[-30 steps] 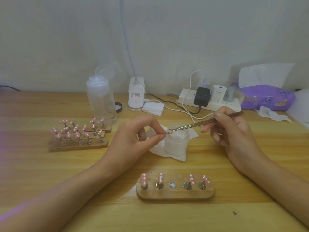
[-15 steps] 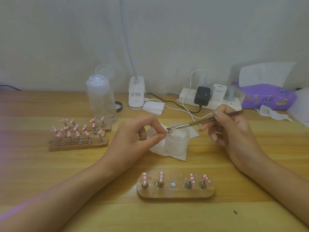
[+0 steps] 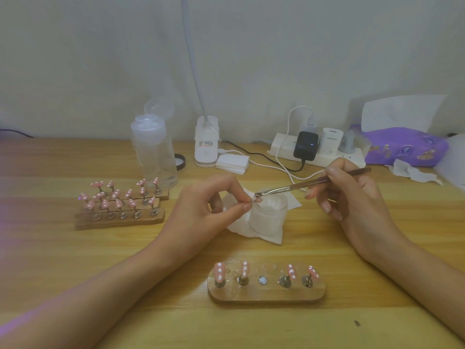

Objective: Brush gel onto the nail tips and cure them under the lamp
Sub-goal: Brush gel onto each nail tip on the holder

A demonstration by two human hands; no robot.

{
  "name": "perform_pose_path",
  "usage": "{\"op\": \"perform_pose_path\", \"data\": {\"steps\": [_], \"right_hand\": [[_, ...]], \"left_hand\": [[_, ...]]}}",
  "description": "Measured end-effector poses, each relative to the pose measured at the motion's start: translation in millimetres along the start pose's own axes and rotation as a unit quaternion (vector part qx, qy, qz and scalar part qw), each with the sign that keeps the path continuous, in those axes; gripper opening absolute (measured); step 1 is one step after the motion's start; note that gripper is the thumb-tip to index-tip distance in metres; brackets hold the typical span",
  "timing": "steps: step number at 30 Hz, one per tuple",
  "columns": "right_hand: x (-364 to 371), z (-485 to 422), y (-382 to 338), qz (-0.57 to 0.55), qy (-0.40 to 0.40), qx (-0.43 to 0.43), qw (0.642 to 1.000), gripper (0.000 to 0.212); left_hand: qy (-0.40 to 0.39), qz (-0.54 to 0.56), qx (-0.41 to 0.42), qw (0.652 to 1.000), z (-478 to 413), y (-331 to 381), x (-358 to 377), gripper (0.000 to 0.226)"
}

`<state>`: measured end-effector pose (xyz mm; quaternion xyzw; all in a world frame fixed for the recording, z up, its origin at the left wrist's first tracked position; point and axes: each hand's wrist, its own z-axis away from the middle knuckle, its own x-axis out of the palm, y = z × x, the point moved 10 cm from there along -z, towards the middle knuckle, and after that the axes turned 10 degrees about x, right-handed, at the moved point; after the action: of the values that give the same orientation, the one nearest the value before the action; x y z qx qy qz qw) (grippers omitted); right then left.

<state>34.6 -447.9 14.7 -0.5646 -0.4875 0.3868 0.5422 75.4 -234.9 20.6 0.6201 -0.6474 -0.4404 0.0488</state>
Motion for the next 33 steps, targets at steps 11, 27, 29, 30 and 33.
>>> {"op": "perform_pose_path", "data": {"steps": [11, 27, 29, 30, 33], "right_hand": [[-4, -3, 4, 0.001, 0.018, 0.004, 1.0, 0.034], [-9, -4, 6, -0.009, 0.032, 0.006, 0.999, 0.032], [-8, -4, 3, -0.019, 0.027, -0.001, 0.999, 0.031], [-5, -3, 2, -0.014, 0.015, -0.006, 1.0, 0.029], [-5, -3, 5, 0.004, 0.02, -0.001, 1.0, 0.029]], "left_hand": [[-0.003, 0.005, 0.0, 1.0, -1, 1, 2, 0.011], [-0.009, 0.03, -0.022, 0.999, 0, -4, 4, 0.014], [-0.009, 0.035, -0.025, 0.999, 0, -5, 5, 0.014], [-0.009, 0.035, -0.027, 0.999, 0, -5, 5, 0.014], [-0.006, 0.037, -0.034, 0.999, 1, -7, 5, 0.014]]}}
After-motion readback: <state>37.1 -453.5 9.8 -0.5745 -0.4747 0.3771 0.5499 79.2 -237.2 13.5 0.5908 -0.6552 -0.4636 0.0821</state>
